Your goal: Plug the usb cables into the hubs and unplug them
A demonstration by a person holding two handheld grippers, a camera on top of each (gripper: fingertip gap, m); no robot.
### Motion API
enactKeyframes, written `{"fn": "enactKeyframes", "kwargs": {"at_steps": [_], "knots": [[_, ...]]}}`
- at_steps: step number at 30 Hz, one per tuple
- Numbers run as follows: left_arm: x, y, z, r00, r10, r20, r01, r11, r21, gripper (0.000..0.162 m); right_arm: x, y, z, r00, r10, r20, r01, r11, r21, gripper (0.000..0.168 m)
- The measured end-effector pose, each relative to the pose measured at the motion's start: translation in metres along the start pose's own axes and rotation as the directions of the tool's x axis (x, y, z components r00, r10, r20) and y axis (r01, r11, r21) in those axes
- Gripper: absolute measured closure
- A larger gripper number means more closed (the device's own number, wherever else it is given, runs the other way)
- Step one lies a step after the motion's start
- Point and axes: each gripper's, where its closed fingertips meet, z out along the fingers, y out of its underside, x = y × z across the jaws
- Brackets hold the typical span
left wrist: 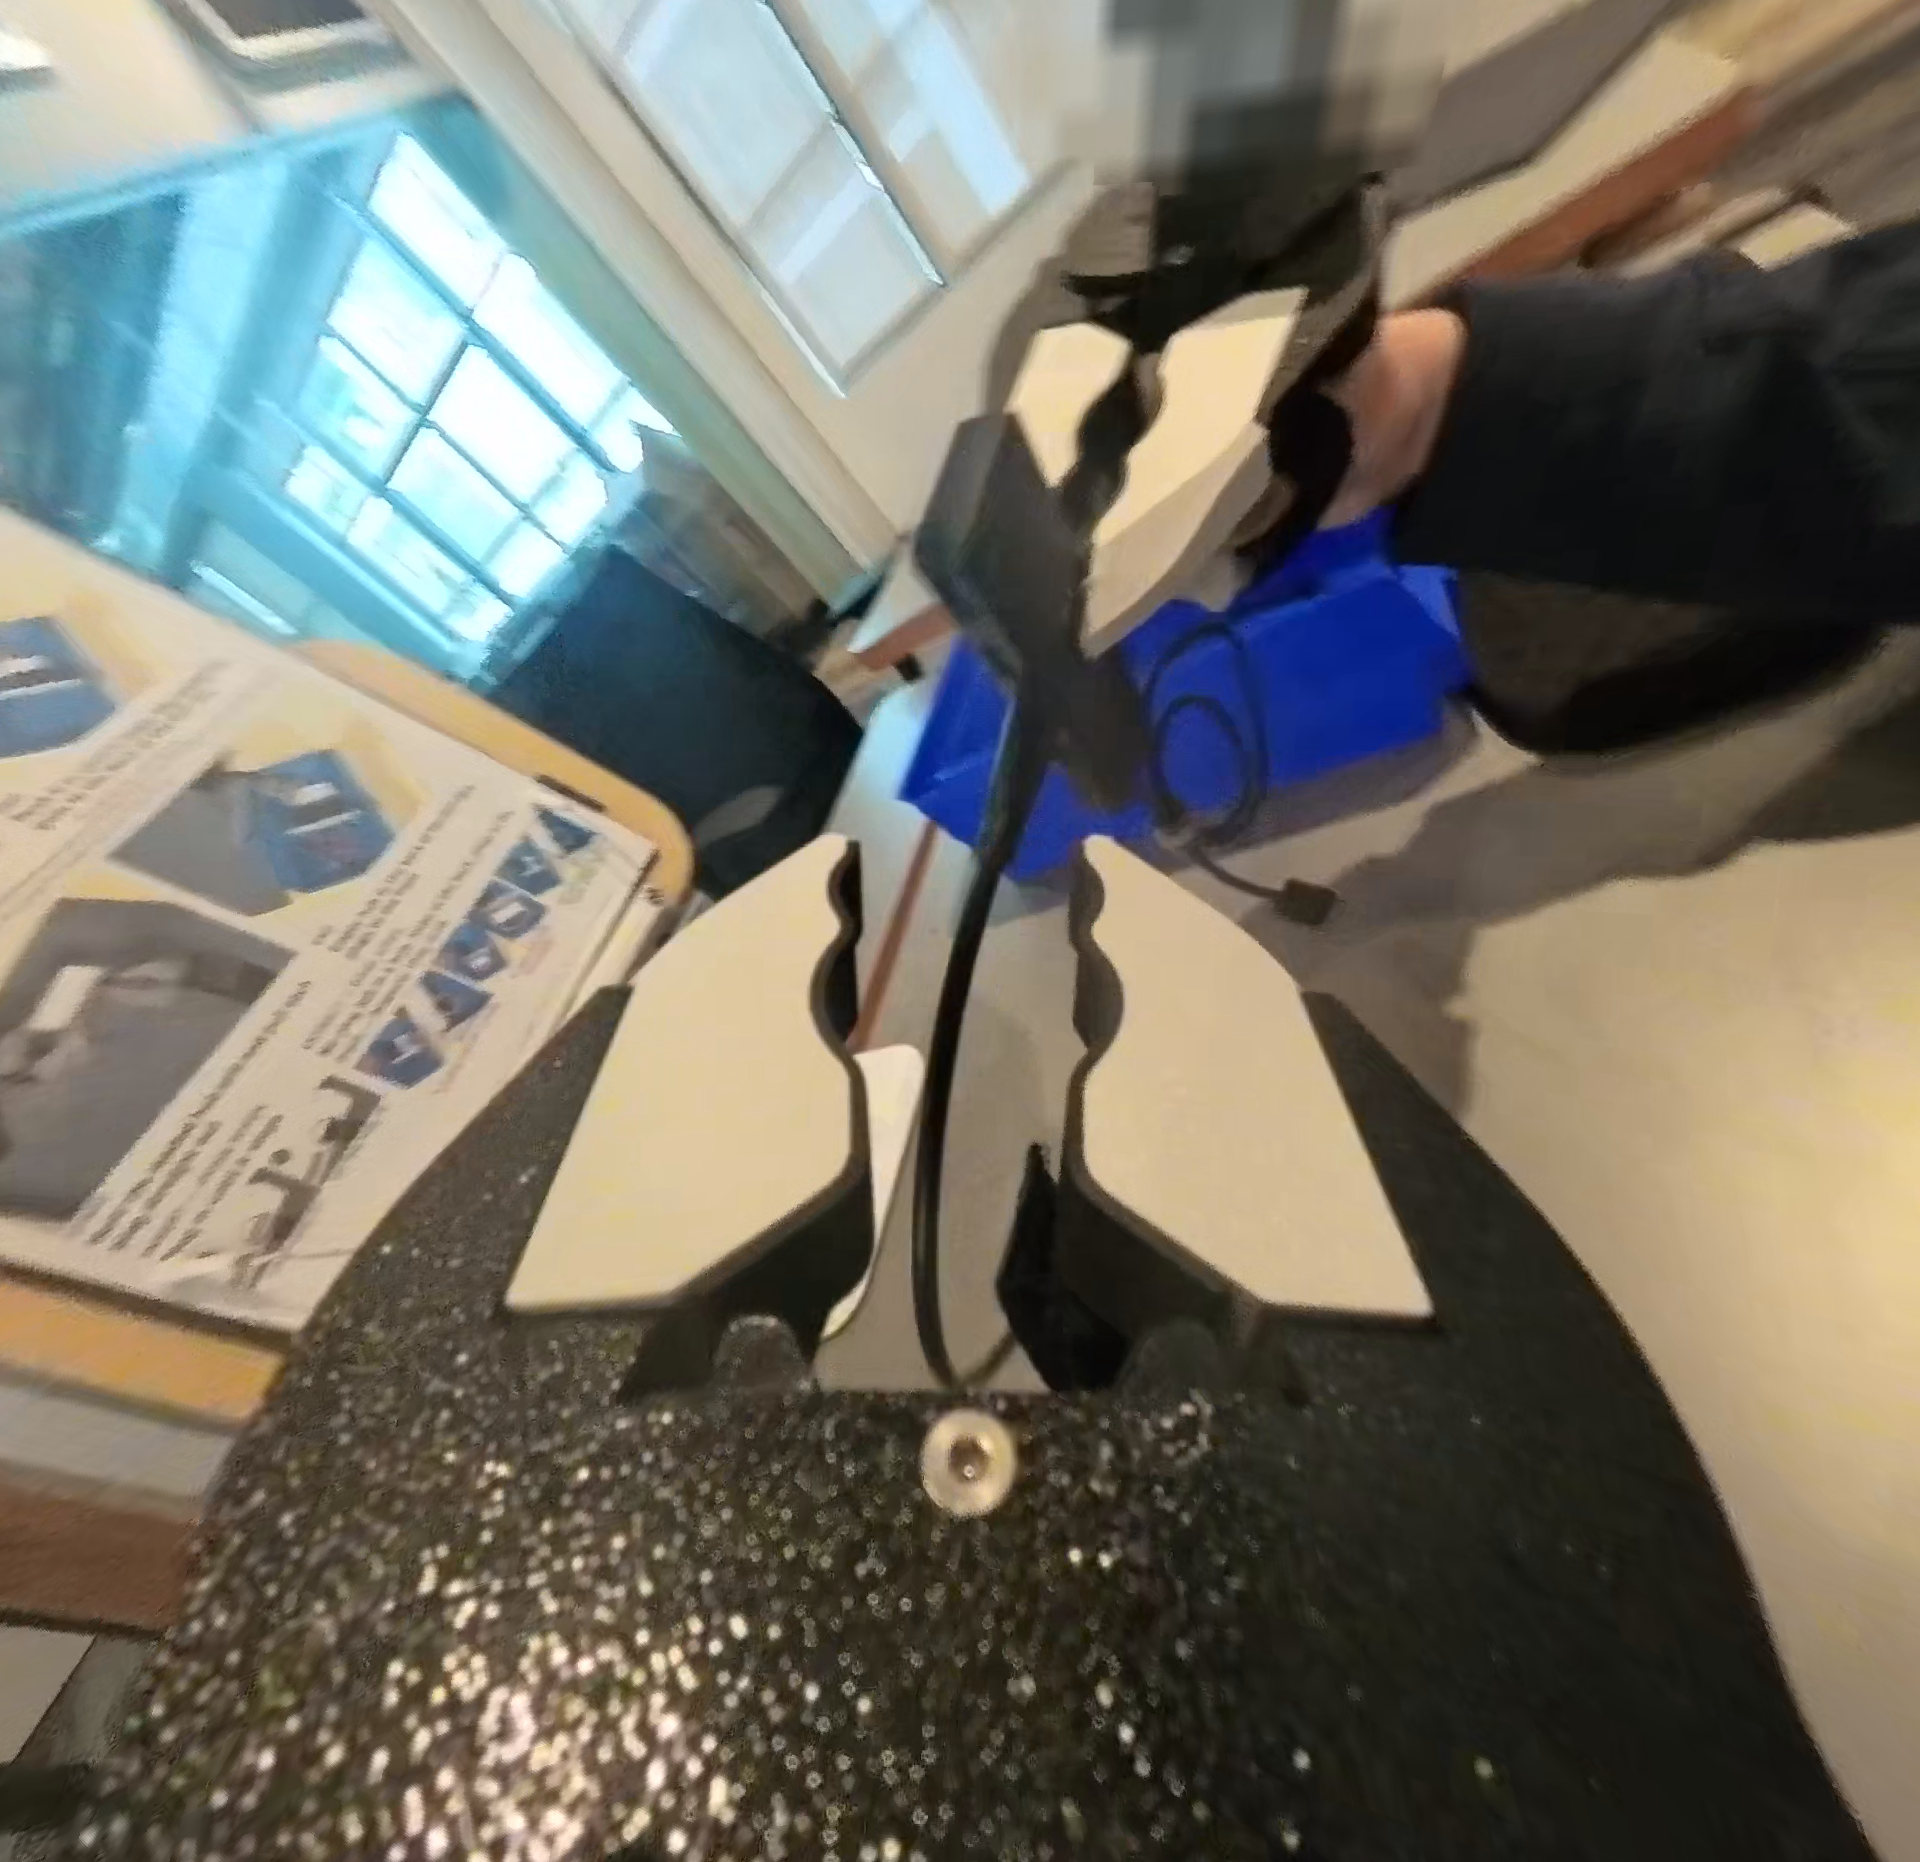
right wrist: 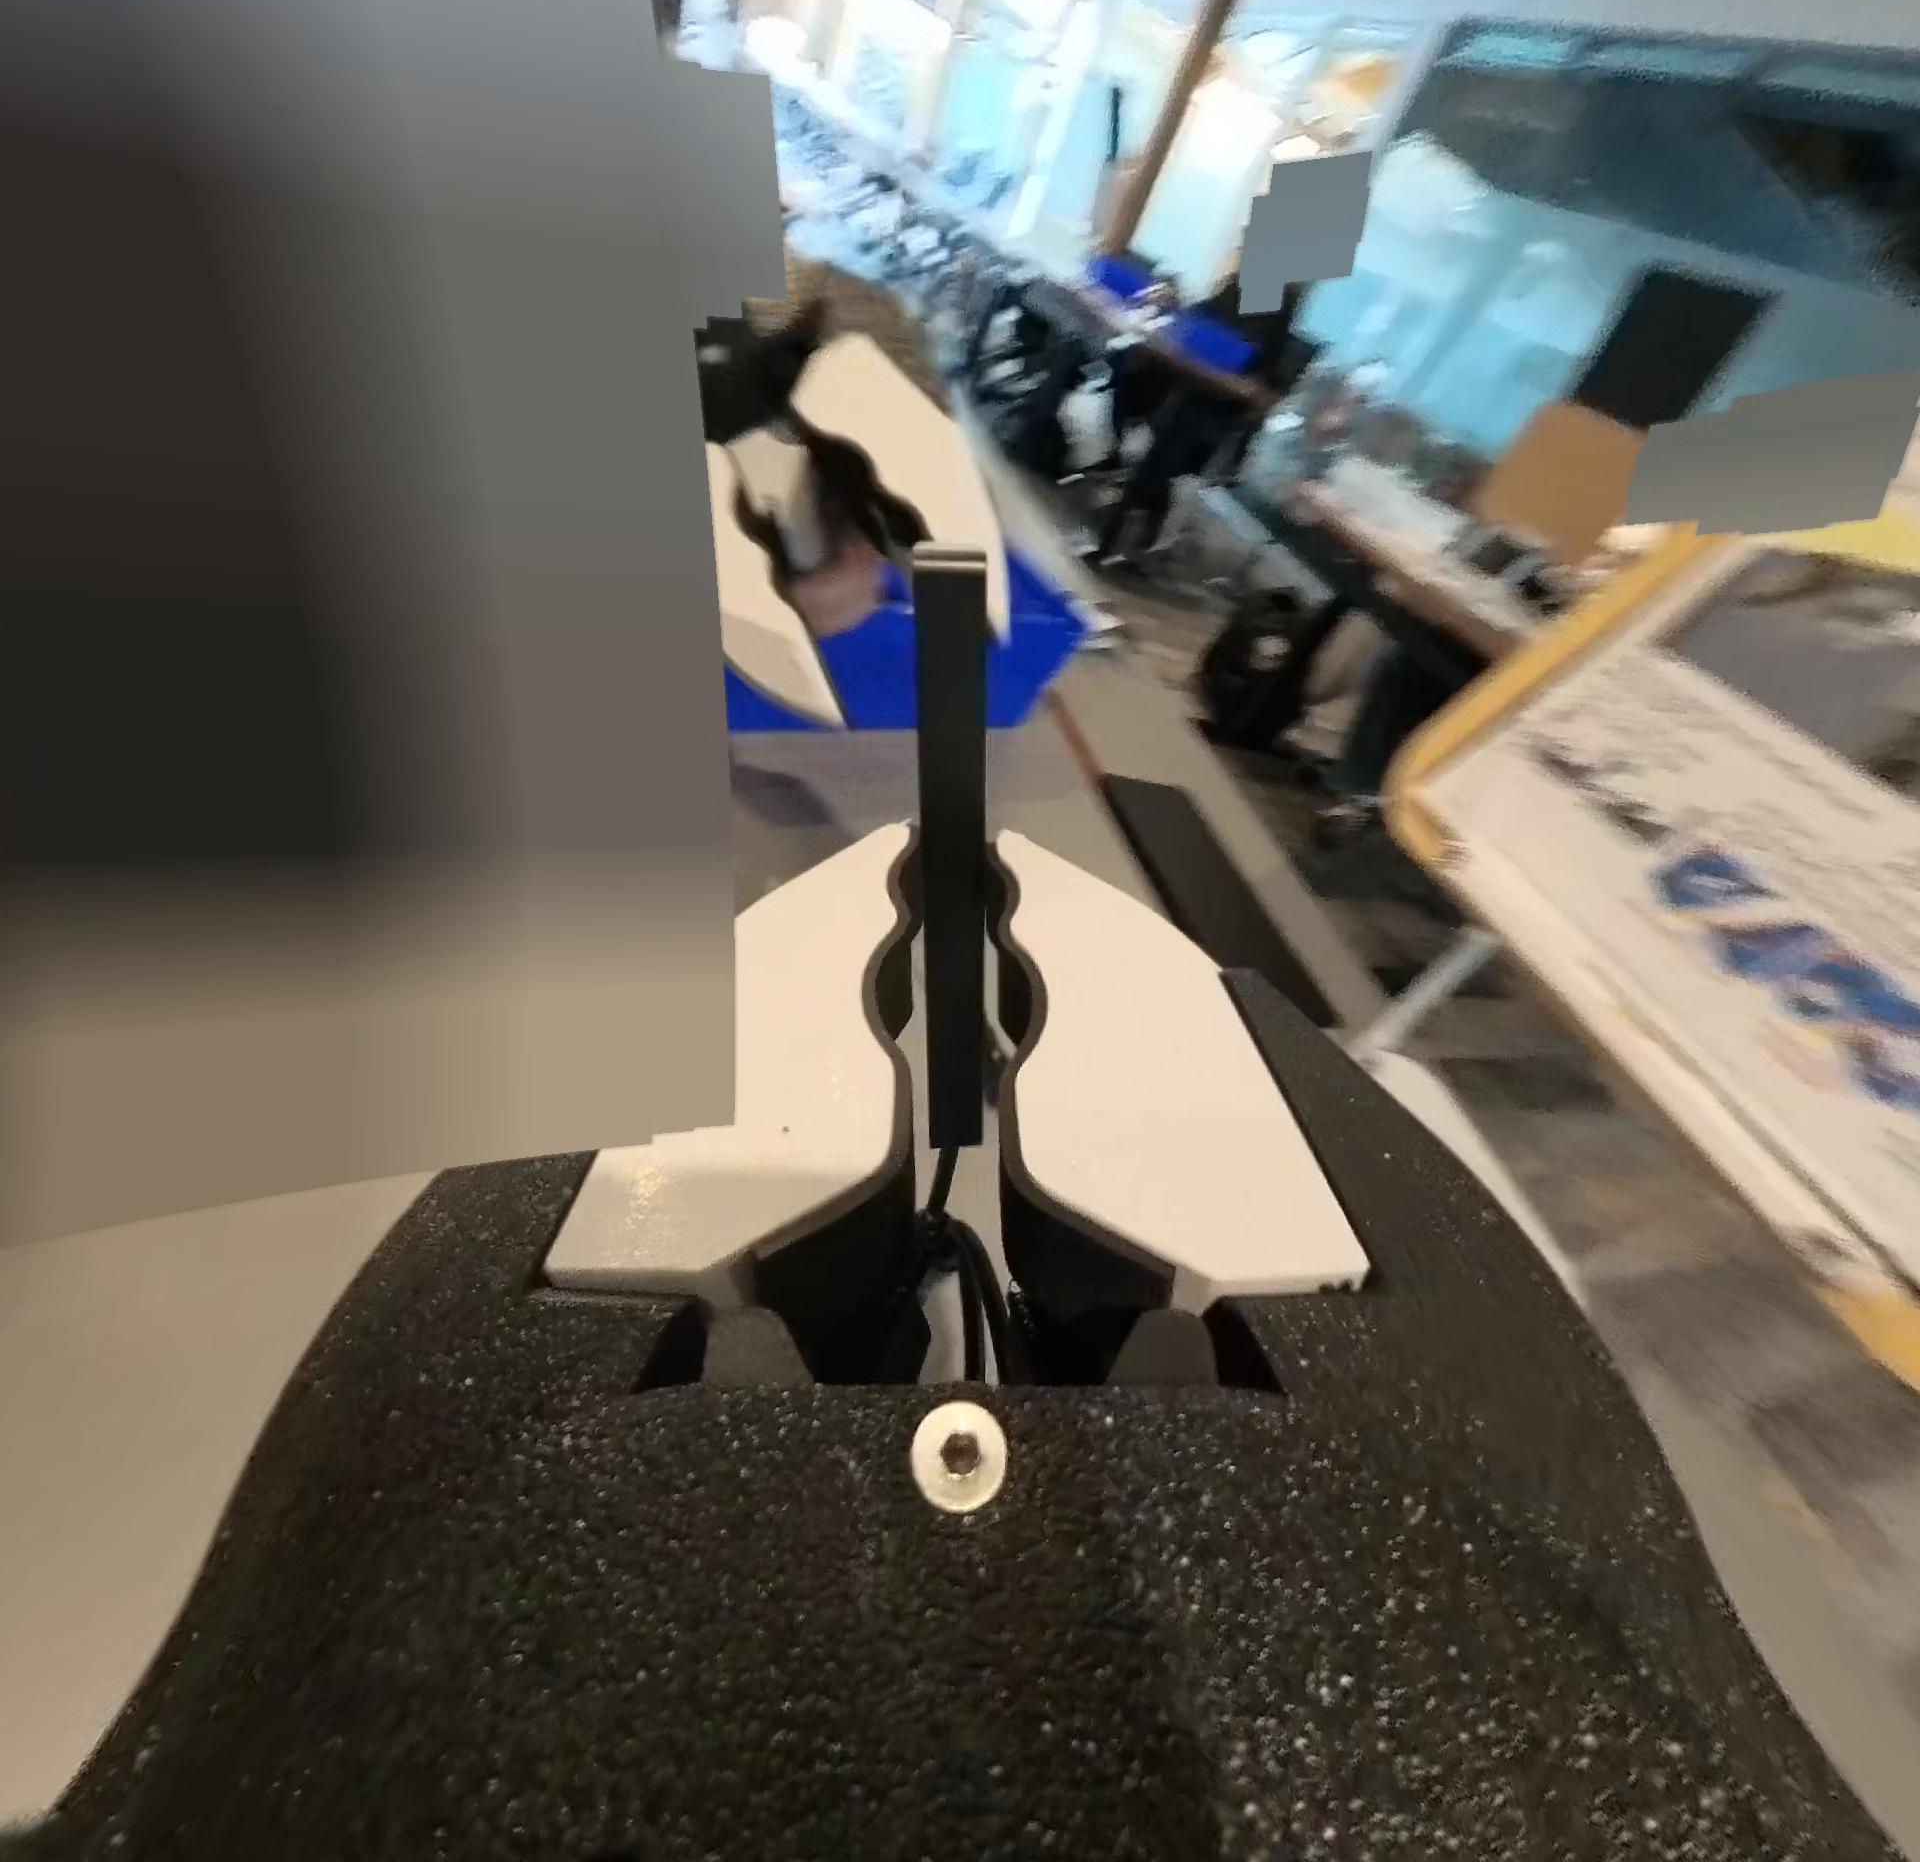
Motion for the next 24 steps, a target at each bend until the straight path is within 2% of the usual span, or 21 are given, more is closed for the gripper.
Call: {"fn": "enactKeyframes", "kwargs": {"at_steps": [3,6,12,17,21,24], "knots": [[-0.027,-0.007,-0.018,0.990,0.002,0.140,-0.007,0.999,0.036,0.120,0.022,-0.018,-0.029,0.990,0.018,-0.138,-0.005,0.996,0.093,0.158],[-0.040,0.004,-0.029,0.976,0.061,0.209,-0.055,0.998,-0.035,0.121,0.040,-0.037,-0.065,0.959,0.044,-0.279,0.001,0.987,0.160,0.158],[-0.048,0.019,-0.028,0.968,0.059,0.243,-0.044,0.997,-0.068,0.127,0.053,-0.072,-0.134,0.851,0.046,-0.523,0.088,0.970,0.228,0.158],[-0.048,0.029,-0.021,0.964,0.089,0.252,-0.059,0.991,-0.124,0.129,0.056,-0.078,-0.175,0.747,0.025,-0.664,0.102,0.983,0.151,0.158],[-0.050,0.034,-0.020,0.949,0.160,0.271,-0.113,0.977,-0.181,0.133,0.065,-0.061,-0.196,0.669,0.005,-0.743,0.041,0.998,0.043,0.158],[-0.051,0.035,-0.020,0.945,0.170,0.278,-0.118,0.974,-0.195,0.133,0.075,-0.043,-0.204,0.643,0.008,-0.766,-0.012,1.000,0.001,0.158]]}}
